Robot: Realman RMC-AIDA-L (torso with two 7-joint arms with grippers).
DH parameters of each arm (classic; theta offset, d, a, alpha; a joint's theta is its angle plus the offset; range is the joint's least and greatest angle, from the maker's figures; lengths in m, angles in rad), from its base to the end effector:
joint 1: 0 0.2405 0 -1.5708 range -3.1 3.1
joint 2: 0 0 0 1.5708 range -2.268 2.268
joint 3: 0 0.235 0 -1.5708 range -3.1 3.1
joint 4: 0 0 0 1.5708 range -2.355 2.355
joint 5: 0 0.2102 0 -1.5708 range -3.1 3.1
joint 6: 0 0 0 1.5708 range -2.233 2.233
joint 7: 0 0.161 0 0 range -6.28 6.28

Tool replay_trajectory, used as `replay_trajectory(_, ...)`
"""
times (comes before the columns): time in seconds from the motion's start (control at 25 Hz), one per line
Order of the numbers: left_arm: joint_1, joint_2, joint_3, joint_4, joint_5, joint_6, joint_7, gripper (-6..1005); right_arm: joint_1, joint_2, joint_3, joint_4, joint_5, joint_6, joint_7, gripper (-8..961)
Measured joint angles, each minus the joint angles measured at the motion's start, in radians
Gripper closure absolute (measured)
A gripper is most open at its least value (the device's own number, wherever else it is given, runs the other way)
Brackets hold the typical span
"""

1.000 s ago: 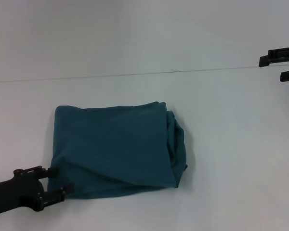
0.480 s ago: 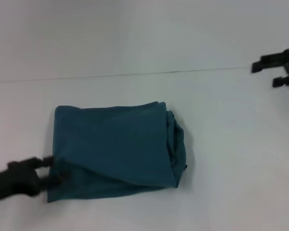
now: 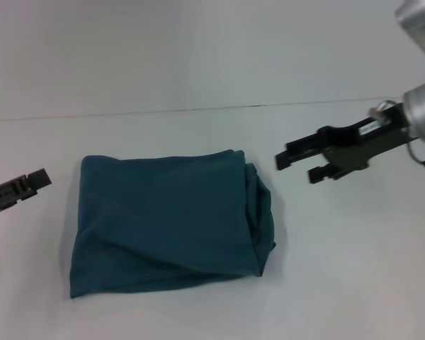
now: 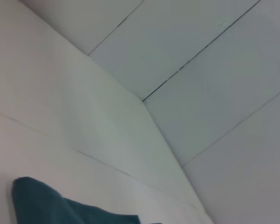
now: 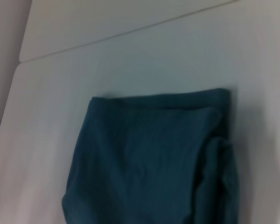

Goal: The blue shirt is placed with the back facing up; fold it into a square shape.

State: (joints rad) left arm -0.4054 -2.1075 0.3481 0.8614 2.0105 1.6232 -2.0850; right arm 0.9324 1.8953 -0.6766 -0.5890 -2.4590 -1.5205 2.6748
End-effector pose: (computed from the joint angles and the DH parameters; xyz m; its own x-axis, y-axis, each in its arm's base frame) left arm -0.2865 0.3120 0.0716 0.1521 0.6639 0.7322 0.9246 -0.3574 0.1320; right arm 0.1926 0.4107 0.0384 0.1899 -0.9629 -0.1916 -0.9817 -0.1831 -0.0530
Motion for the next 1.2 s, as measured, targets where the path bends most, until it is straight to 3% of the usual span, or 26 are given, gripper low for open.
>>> replay_trajectory(0.44, -0.002, -0.004, -0.003, -0.005, -0.038, -0.005, -0.008, 330, 0.000, 0.119, -0.009, 0.080, 0.044, 0.271, -0.025, 15)
replay_trajectory(0.68, -0.004, -0.006, -0.004, -0.007, -0.040, -0.010, -0.007, 330, 0.009, 0.141, -0.009, 0.124, 0.092, 0.342, -0.052, 16)
replay_trajectory(0.92, -0.003, -0.007, -0.005, -0.008, -0.041, -0.023, -0.007, 331, 0.014, 0.148, -0.025, 0.132, 0.091, 0.374, -0.041, 162)
replay_trajectory(1.2, -0.004, -0.008, 0.001, -0.009, -0.041, -0.038, -0.005, 330, 0.024, 0.162, -0.067, 0.170, 0.090, 0.463, -0.041, 195)
